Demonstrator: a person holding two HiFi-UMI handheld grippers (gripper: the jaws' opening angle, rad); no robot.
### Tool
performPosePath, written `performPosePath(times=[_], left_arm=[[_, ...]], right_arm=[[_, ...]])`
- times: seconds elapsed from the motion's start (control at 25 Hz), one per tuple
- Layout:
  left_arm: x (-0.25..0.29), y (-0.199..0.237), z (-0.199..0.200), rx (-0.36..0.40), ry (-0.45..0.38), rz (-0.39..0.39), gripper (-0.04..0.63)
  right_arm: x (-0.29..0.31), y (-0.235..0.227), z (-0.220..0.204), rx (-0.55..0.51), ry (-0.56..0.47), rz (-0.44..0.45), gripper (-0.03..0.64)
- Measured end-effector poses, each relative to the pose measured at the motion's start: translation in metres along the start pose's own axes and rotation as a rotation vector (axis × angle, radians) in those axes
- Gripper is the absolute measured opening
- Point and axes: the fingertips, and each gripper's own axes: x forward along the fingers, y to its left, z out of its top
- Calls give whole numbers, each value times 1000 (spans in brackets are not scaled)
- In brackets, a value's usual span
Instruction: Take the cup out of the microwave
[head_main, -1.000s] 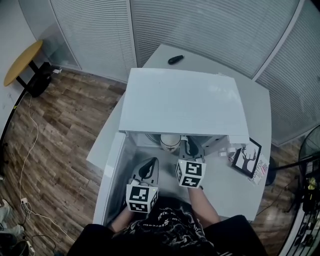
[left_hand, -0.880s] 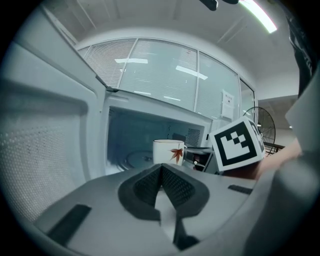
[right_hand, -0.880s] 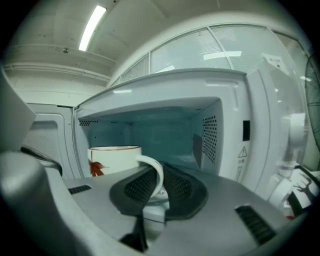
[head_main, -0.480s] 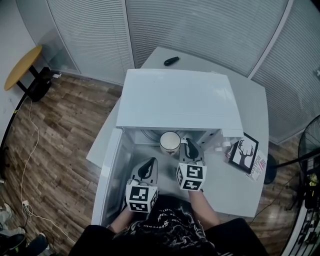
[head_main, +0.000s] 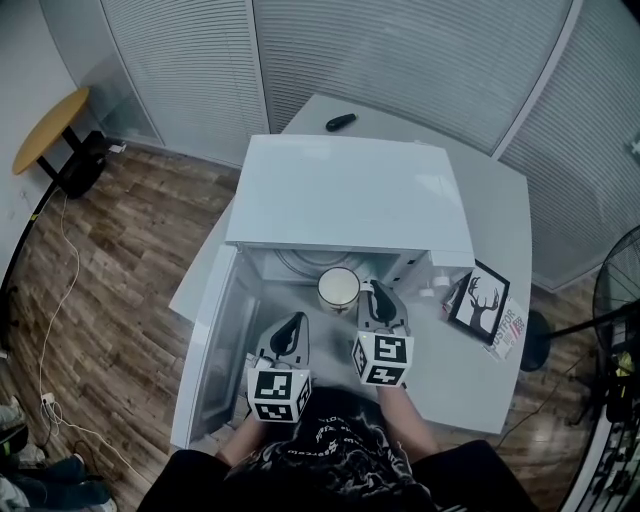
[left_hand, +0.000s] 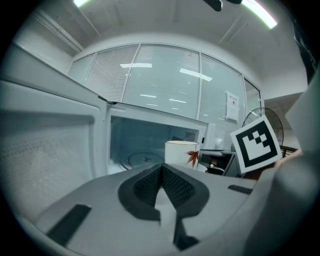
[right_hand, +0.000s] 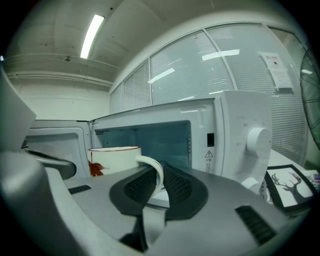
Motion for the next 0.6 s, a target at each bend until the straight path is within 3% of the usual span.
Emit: performPosePath(times=[0.6], left_arm=[[-22,-31,-7,6,-12,23,7]], right_arm=[[-52,-18,-21,19,25,-3,48]])
